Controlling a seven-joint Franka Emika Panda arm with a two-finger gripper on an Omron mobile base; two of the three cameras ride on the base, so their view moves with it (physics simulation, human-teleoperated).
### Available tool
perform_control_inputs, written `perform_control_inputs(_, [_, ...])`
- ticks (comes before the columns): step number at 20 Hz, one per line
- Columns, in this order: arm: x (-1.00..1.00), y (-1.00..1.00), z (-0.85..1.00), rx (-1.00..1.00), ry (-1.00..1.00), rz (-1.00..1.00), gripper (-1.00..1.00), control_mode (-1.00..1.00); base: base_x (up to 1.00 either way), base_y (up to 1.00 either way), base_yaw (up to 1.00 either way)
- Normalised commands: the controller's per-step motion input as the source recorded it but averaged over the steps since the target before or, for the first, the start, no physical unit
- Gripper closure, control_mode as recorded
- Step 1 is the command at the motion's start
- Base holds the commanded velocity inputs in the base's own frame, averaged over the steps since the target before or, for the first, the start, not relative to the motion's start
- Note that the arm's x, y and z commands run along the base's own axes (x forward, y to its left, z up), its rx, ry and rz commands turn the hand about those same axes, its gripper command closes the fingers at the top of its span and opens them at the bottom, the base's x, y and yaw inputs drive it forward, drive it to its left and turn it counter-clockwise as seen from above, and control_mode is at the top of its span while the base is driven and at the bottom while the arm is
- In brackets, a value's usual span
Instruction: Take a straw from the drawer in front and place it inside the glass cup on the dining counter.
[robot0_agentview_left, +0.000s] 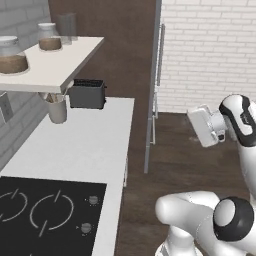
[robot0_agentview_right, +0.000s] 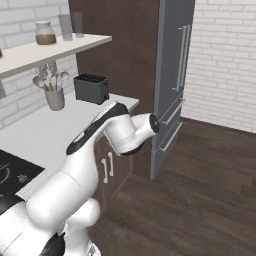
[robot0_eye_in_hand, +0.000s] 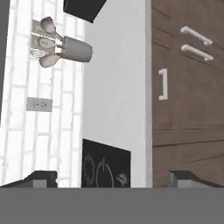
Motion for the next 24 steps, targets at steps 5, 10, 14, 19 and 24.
perform_control_inputs(5, [0.21,0.17,-1.0,0.19,-0.08,0.0,-1.0,-1.0,0.0,0.0,0.0])
perform_control_inputs(10, [0.27,0.54,-0.9,0.1,-0.09,0.0,-1.0,-1.0,0.0,0.0,0.0])
perform_control_inputs(14, [0.35,0.57,-0.64,0.02,-0.11,0.0,-1.0,-1.0,0.0,0.0,0.0])
perform_control_inputs(19, [0.64,0.59,-0.61,0.0,-0.03,-0.01,-1.0,-1.0,0.0,0.0,0.0])
perform_control_inputs(24, [0.68,0.34,-0.61,0.0,0.01,0.0,-1.0,-1.0,0.0,0.0,0.0])
